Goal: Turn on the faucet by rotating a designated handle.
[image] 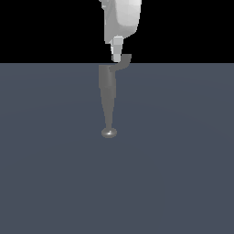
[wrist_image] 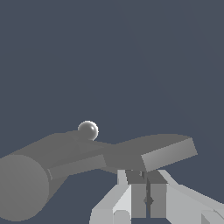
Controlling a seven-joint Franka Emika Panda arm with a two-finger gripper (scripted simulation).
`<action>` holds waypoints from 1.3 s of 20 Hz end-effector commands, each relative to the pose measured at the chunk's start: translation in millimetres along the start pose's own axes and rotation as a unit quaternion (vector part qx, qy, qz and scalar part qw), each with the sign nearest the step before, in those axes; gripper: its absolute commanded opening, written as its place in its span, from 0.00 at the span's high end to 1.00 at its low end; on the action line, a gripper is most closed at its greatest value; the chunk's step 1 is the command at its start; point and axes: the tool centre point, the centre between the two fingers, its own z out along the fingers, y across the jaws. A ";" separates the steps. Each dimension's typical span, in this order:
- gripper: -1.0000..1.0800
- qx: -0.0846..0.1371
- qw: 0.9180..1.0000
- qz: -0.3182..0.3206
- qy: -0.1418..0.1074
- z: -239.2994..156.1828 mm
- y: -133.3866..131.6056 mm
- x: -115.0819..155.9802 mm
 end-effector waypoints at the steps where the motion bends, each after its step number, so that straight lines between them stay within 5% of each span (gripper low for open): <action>1: 1.00 -0.003 1.000 0.018 0.000 2.4 5.0 26.9; 2: 1.00 0.001 1.000 0.001 -0.001 -0.2 0.3 4.0; 26: 1.00 -0.002 1.000 0.014 0.000 2.2 -44.5 69.9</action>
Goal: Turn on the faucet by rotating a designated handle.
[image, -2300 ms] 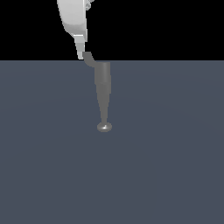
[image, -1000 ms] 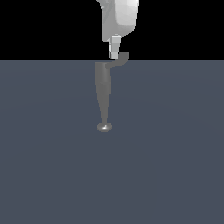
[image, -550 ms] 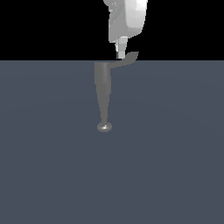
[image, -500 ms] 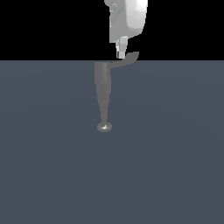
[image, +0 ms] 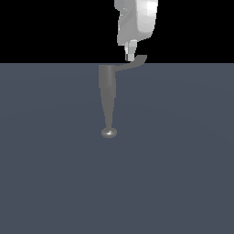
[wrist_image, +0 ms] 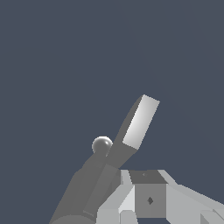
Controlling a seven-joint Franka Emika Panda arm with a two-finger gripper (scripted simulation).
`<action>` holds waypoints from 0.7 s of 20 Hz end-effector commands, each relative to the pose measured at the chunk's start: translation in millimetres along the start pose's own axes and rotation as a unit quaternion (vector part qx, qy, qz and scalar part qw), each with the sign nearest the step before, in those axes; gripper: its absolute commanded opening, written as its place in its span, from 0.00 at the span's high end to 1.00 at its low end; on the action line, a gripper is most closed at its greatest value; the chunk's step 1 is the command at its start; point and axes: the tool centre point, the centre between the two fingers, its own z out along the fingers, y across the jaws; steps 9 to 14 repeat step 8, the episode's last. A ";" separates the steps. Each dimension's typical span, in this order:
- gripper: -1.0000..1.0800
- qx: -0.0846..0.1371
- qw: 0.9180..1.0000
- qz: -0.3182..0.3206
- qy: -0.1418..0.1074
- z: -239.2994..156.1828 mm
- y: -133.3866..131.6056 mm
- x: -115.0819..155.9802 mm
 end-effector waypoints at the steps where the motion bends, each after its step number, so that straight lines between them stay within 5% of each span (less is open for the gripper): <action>1: 1.00 -0.002 1.000 0.016 0.001 2.5 -0.1 23.9; 14: 1.00 -0.002 1.000 0.019 0.002 3.0 -10.0 39.2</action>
